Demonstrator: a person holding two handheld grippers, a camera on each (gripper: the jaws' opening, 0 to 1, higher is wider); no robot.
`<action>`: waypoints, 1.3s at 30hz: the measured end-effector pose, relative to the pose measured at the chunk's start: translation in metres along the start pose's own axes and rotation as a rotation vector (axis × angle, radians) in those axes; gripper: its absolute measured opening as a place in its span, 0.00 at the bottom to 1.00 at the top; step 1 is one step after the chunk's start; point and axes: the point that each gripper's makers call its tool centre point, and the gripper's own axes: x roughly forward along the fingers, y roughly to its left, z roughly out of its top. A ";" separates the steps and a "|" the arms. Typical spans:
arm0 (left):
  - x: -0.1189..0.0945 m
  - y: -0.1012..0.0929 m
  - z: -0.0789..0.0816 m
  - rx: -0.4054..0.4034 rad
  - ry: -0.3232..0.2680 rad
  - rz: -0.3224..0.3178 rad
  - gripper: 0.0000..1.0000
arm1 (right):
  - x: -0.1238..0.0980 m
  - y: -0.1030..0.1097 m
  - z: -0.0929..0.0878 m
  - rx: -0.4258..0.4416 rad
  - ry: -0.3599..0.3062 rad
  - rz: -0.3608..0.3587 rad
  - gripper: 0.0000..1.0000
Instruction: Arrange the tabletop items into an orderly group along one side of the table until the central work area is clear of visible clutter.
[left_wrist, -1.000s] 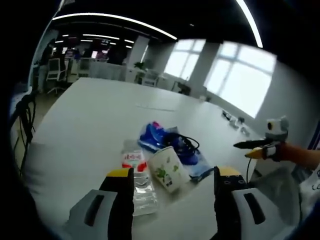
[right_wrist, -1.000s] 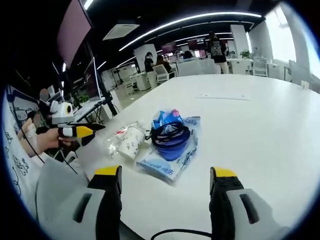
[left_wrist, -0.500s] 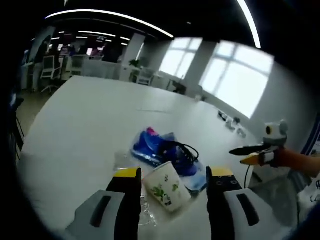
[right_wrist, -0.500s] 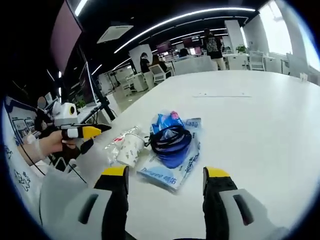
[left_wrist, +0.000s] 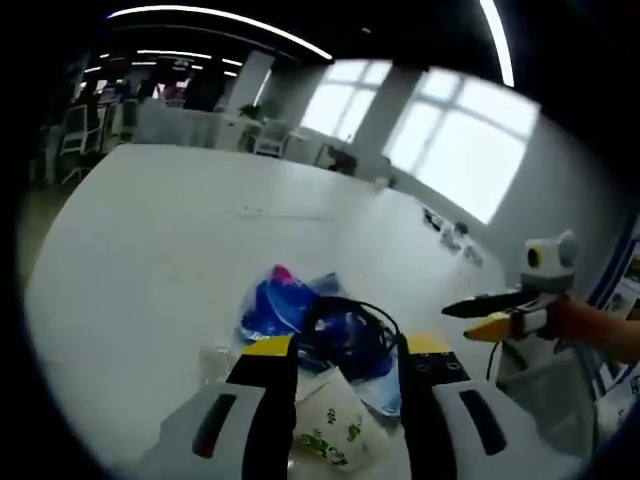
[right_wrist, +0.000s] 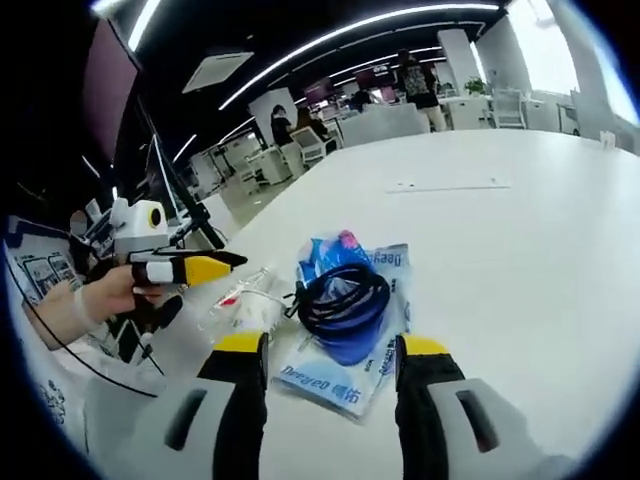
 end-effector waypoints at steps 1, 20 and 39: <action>0.004 0.001 0.000 0.004 0.007 0.000 0.36 | 0.002 -0.001 0.000 0.006 0.002 -0.002 0.46; 0.065 0.019 -0.018 -0.074 0.165 0.001 0.27 | 0.038 -0.021 -0.004 0.132 0.018 -0.062 0.33; 0.081 0.029 -0.033 -0.113 0.253 0.014 0.24 | 0.057 -0.022 -0.017 0.269 0.027 -0.035 0.24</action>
